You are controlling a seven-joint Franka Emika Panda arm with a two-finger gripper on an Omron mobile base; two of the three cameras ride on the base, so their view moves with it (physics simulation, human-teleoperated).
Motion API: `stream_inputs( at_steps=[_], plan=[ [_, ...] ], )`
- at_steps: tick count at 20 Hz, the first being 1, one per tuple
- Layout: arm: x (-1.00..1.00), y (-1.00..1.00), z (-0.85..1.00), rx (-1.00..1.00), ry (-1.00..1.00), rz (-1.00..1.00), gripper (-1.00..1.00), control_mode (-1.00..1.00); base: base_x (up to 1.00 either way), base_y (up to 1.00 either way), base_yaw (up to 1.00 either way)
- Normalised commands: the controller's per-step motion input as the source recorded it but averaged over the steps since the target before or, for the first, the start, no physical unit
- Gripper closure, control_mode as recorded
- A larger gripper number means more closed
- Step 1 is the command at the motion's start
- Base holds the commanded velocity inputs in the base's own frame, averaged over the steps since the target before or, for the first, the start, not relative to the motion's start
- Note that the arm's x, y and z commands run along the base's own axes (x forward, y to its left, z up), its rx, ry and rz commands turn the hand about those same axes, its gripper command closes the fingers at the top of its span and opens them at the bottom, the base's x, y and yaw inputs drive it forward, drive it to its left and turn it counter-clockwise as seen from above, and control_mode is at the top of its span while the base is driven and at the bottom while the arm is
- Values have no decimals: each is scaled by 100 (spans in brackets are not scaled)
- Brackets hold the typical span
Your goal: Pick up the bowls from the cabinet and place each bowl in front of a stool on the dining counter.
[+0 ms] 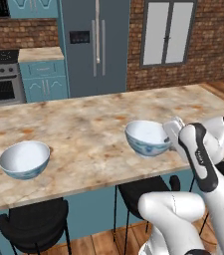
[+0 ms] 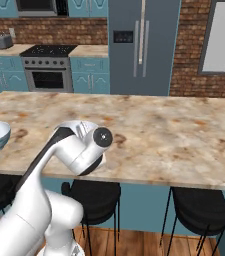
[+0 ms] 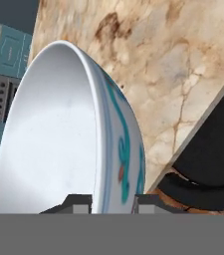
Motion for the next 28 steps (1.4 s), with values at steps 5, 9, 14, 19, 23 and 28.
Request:
stream_inputs(
  at_steps=[5, 9, 14, 19, 23, 28],
  plan=[
    [54, 0, -36, 0, 0, -3, 100, -100, 0, 0, 0],
    [58, 0, -28, 0, 0, -2, 100, -100, 0, 0, 0],
    [41, 0, -16, 0, 0, 0, -100, -100, 0, 0, 0],
    [0, -1, 1, 0, 0, 0, -100, -100, 0, 0, 0],
    [-13, 0, 45, -4, -5, -2, -100, -100, 0, 0, 0],
    [-14, -1, 78, -2, -2, -1, -100, -100, 0, 0, 0]
  ],
)
